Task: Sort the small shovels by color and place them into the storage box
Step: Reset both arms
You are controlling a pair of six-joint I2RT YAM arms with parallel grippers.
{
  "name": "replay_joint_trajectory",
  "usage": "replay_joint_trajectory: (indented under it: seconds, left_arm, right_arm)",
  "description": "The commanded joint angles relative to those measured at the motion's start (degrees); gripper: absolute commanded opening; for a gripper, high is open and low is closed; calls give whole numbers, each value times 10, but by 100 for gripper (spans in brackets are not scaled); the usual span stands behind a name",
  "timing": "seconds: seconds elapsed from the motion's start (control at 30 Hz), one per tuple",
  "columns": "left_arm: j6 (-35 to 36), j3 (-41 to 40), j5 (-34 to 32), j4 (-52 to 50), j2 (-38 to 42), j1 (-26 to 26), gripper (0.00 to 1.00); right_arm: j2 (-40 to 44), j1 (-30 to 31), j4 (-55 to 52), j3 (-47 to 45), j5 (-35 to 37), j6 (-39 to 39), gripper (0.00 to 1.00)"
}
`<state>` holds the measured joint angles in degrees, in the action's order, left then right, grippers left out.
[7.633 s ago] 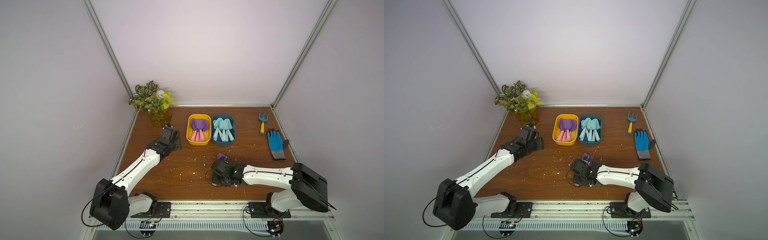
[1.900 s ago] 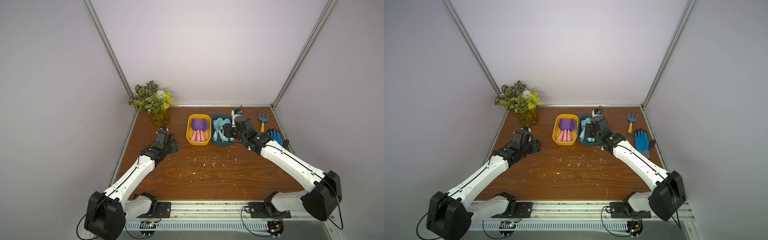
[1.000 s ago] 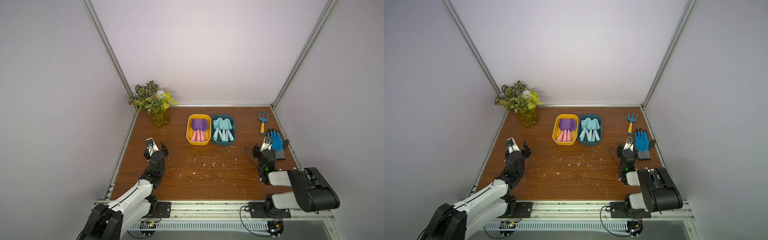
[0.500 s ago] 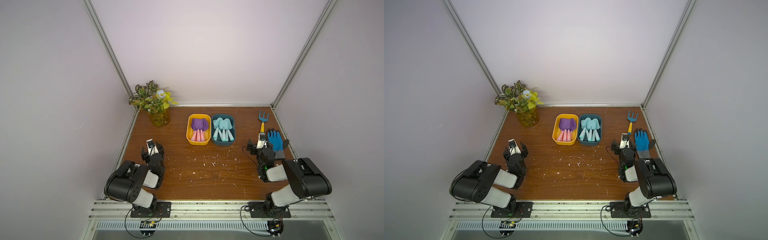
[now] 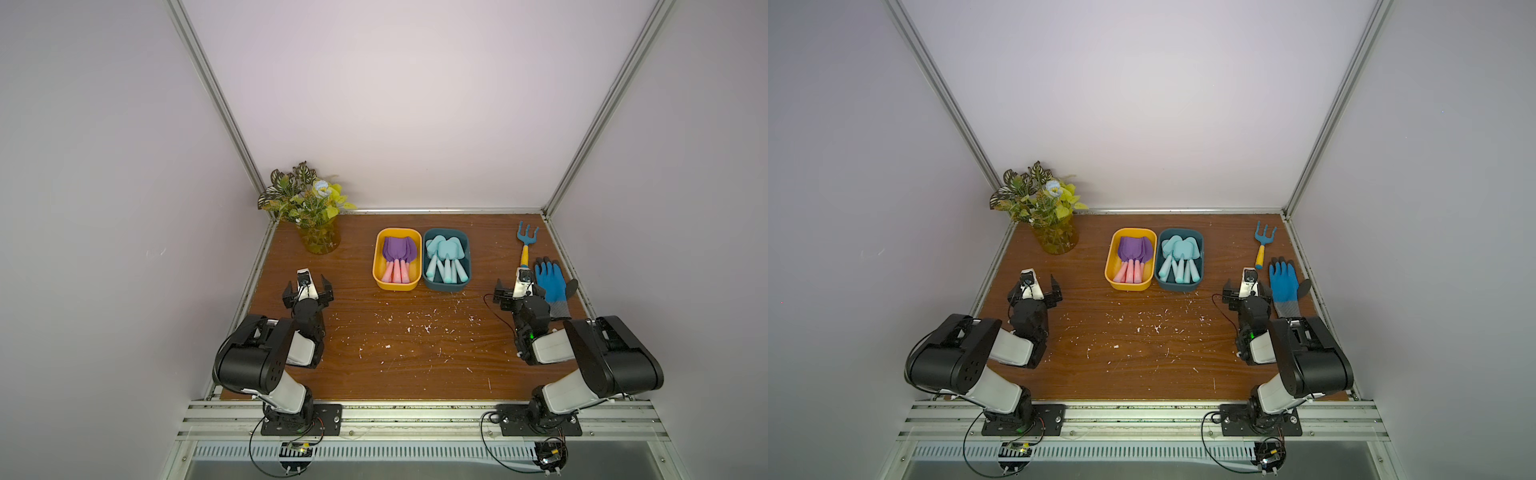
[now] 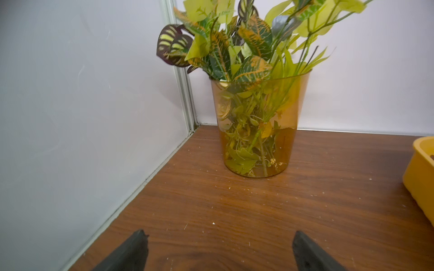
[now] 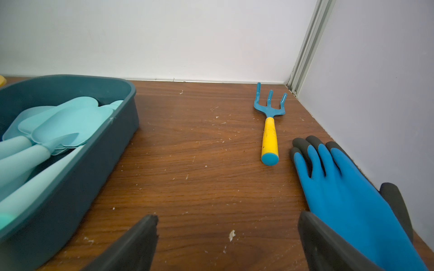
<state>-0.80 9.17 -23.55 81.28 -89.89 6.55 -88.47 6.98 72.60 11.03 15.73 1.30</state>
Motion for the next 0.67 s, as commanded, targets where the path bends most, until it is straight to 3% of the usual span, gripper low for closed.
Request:
replay_joint_trajectory:
  seconds: [0.0, 0.63]
  left_arm:
    - [-1, -9, 8, 32, -2, -3, 100]
    - [7, -2, 5, 29, -7, 1, 100]
  right_arm:
    - [14, -3, 16, 10, -2, 1, 100]
    - [14, -4, 17, 11, -3, 0, 100]
